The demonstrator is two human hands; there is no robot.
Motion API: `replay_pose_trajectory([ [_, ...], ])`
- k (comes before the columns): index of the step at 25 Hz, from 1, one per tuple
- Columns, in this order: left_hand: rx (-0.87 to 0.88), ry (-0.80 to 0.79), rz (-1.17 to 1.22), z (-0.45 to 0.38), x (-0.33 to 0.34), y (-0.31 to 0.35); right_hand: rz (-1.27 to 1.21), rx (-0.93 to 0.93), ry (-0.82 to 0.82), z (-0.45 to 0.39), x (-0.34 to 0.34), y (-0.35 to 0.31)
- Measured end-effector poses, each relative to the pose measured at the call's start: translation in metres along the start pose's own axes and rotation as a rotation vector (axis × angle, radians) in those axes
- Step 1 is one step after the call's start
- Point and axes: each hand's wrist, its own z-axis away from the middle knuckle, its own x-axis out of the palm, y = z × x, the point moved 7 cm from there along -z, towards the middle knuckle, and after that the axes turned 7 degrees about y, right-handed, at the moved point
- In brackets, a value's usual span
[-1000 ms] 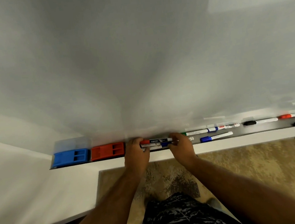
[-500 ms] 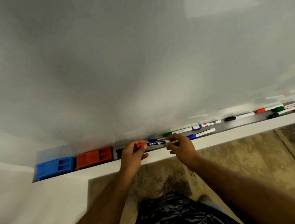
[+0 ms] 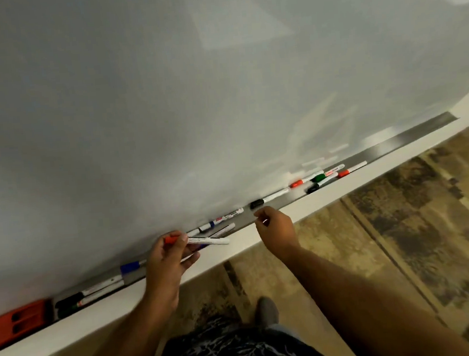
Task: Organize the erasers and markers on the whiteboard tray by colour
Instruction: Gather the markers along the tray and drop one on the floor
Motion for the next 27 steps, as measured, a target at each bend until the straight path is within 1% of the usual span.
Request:
replay_pose_trajectory([
  [2, -0.027, -0.010, 0.007, 0.009, 0.035, -0.010, 0.124, 0.010, 0.071, -0.036, -0.039, 0.027],
  [5, -0.042, 0.002, -0.025, 0.021, 0.085, -0.022, 0.390, -0.020, 0.073, -0.089, -0.075, 0.056],
  [8, -0.009, 0.017, -0.073, 0.026, 0.122, -0.030, 0.556, -0.107, 0.057, -0.126, -0.093, 0.074],
  [11, -0.008, 0.049, -0.099, 0.026, 0.142, -0.037, 0.664, -0.202, 0.058, -0.151, -0.099, 0.084],
  [15, -0.022, 0.102, -0.151, 0.024, 0.160, -0.049, 0.702, -0.286, 0.031, -0.166, -0.101, 0.093],
  [19, -0.019, 0.039, -0.209, 0.023, 0.183, -0.052, 0.739, -0.422, -0.010, -0.173, -0.097, 0.095],
  [21, -0.045, 0.044, -0.230, 0.019, 0.194, -0.055, 0.749, -0.474, -0.015, -0.175, -0.096, 0.096],
  [24, -0.108, 0.056, -0.177, 0.015, 0.208, -0.061, 0.702, -0.613, 0.015, -0.166, -0.091, 0.092],
  [25, -0.105, 0.051, -0.194, 0.013, 0.213, -0.063, 0.676, -0.648, 0.021, -0.163, -0.088, 0.091],
  [27, -0.083, 0.047, -0.280, 0.011, 0.220, -0.065, 0.647, -0.656, 0.000, -0.158, -0.081, 0.091],
])
